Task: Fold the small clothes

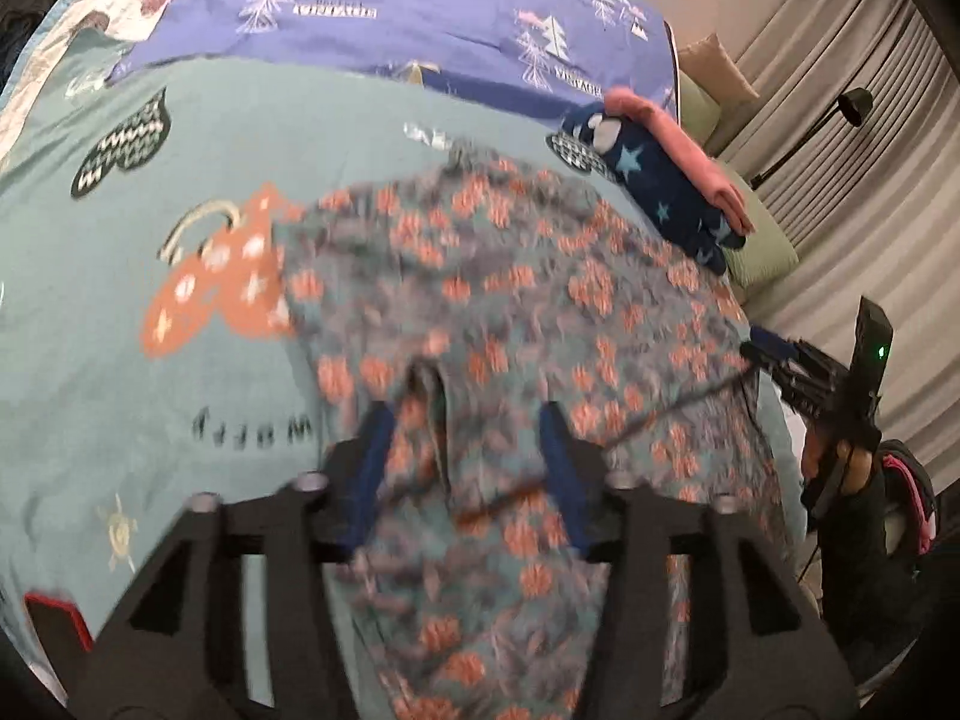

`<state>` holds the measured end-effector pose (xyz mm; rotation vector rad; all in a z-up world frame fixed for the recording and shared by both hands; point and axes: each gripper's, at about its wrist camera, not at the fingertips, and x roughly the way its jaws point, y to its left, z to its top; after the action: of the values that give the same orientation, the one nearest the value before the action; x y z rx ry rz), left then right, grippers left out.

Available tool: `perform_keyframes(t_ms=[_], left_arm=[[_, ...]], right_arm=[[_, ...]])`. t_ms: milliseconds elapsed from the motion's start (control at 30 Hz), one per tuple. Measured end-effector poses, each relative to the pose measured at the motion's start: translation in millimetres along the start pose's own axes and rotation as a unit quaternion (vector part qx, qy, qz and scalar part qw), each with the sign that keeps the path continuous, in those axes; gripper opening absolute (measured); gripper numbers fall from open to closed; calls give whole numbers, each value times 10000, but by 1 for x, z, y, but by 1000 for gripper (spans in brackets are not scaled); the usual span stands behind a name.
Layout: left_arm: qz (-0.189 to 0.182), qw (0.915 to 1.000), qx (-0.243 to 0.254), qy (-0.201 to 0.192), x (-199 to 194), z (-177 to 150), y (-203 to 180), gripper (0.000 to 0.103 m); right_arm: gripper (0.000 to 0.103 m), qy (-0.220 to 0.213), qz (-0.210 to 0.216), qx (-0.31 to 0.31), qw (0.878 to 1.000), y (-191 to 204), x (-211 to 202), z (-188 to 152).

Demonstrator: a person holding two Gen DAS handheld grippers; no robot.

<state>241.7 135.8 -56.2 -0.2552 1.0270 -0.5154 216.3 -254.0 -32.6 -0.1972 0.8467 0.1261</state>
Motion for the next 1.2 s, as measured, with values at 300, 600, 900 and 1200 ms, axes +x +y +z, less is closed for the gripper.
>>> perform_keyframes(t_ms=[300,600,900,1200], left_arm=[[-512,9982,-230,-205,34,25,-4,6],[509,9899,1128,-693,12,2,-38,60],[524,9985,128,-9,54,8,9,60],[755,9925,817,-515,43,13,-30,8]], right_arm=[[46,50,-107,140,9998,-6,8,-6],[48,28,-13,233,9997,-11,11,-8],[50,-30,-31,81,10000,-5,4,-8],[53,149,-325,696,9969,-42,17,1]])
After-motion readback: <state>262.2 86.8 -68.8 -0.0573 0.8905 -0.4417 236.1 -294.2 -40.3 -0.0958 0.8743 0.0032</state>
